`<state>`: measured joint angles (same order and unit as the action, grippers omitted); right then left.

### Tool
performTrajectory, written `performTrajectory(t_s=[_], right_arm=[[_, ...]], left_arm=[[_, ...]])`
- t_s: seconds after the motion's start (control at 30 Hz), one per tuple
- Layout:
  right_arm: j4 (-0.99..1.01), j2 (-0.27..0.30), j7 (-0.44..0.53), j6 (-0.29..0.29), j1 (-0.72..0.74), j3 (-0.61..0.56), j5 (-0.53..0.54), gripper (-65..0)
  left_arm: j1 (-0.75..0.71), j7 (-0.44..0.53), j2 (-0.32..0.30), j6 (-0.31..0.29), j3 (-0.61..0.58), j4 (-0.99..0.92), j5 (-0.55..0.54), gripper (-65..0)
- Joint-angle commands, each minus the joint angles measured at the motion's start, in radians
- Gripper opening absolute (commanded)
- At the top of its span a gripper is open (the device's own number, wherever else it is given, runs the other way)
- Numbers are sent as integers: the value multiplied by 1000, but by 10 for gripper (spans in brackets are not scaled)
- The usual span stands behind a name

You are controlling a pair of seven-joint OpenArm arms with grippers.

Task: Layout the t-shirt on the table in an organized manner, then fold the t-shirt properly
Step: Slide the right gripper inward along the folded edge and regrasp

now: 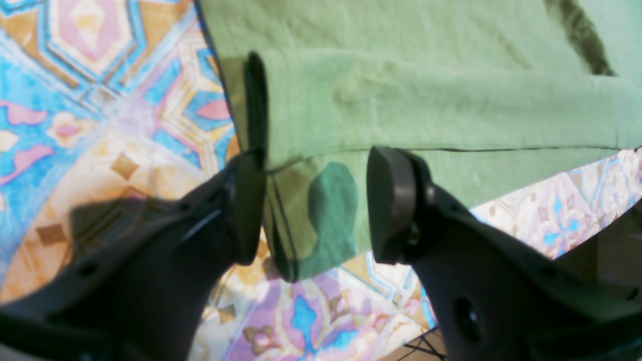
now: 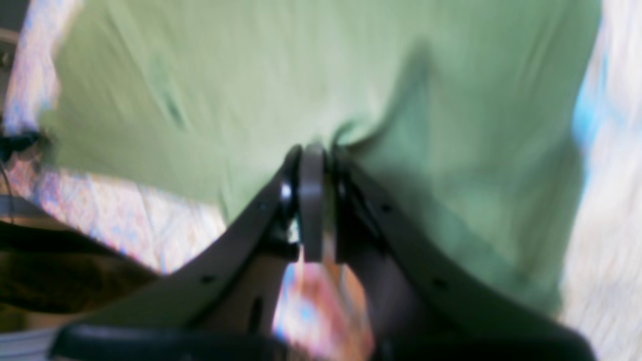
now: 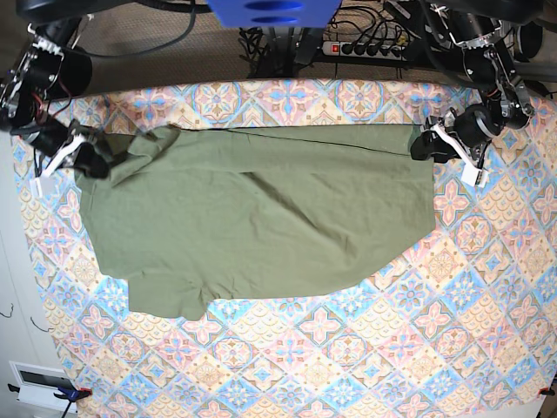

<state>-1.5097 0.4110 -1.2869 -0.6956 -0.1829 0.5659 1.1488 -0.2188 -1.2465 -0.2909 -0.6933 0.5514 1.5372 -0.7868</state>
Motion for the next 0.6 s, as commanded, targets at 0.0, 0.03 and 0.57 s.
performTrajectory(t_s=[0.0, 0.03, 0.57], right_arm=[[-12, 22, 16, -3, 24, 7, 15, -623], [-4, 21, 16, -3, 35, 7, 3, -623], [222, 16, 92, -3, 253, -205, -206, -623]], left_arm=[[5, 15, -14, -5, 5, 13, -23, -351], [3, 15, -14, -5, 5, 13, -23, -351], [6, 15, -12, -5, 3, 12, -23, -351]])
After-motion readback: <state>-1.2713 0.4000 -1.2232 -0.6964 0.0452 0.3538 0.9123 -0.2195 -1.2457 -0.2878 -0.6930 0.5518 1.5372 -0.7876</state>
